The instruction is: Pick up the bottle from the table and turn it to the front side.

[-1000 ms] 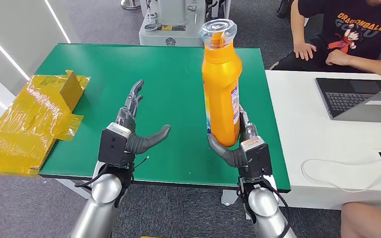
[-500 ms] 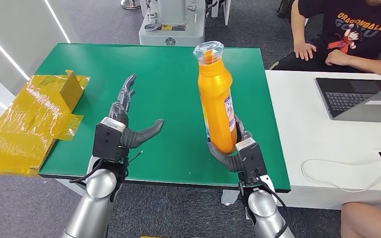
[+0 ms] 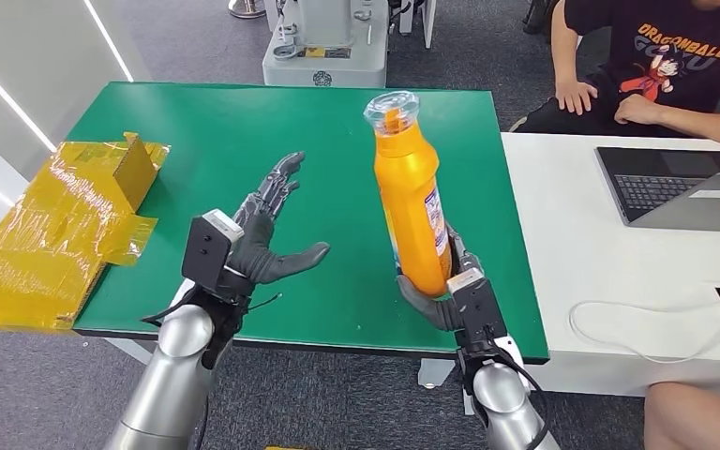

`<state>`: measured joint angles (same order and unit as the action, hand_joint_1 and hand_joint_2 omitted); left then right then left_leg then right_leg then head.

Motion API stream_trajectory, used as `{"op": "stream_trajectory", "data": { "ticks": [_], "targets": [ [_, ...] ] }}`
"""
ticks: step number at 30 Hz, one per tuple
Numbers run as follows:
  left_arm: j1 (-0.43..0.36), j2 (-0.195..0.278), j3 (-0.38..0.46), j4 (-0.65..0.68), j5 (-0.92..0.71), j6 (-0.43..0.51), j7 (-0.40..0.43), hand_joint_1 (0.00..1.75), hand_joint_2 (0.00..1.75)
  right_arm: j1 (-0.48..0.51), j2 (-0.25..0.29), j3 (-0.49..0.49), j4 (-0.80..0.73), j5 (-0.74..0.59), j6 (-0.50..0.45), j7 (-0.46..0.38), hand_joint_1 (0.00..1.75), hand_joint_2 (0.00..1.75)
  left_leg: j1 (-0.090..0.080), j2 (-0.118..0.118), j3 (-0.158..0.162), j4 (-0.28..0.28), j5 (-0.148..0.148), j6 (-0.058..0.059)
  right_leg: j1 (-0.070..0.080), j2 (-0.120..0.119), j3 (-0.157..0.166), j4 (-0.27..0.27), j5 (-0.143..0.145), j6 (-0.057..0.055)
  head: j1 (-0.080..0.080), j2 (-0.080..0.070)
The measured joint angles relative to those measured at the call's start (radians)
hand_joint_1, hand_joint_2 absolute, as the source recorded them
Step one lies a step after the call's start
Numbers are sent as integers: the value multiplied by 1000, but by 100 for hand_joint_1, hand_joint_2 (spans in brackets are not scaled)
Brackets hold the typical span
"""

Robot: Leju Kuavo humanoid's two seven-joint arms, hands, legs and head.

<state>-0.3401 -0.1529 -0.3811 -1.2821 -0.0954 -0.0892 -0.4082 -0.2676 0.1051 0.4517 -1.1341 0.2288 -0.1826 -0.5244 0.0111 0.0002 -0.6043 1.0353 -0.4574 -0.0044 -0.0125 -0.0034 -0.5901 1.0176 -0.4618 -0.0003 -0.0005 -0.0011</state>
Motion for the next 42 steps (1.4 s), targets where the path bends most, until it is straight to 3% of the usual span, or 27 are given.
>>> {"op": "stream_trajectory", "data": {
  "ticks": [5, 13, 27, 42],
  "targets": [
    [-90, 33, 16, 111, 89, -147, 0, 0, 175, -1, -9, 3, 0, 2, -3, -4, 175, 175, 0, 0, 0, 0, 1, -1, 0, 0, 0, 1, 0, 0, 0, 0],
    [-182, 53, 25, 237, 149, -245, 31, 0, 175, -10, -17, 10, 4, -2, -3, -10, 175, 175, 0, 0, 0, 0, 1, -1, 0, 0, 0, 1, 0, 0, 0, 0],
    [-282, 53, 20, 390, 144, -243, 71, 0, 175, -22, -17, 32, 33, 10, -16, -17, 175, 175, 0, 0, 0, 0, 1, -1, 0, 0, -1, 1, 0, -1, 0, 0],
    [-355, 3, -43, 452, 204, -249, 137, 0, 175, -43, -17, 52, 66, 58, -49, -22, 175, 175, 0, 0, -1, 0, 1, -1, 0, 0, -1, 1, 1, 0, 0, 0]
  ]
}}
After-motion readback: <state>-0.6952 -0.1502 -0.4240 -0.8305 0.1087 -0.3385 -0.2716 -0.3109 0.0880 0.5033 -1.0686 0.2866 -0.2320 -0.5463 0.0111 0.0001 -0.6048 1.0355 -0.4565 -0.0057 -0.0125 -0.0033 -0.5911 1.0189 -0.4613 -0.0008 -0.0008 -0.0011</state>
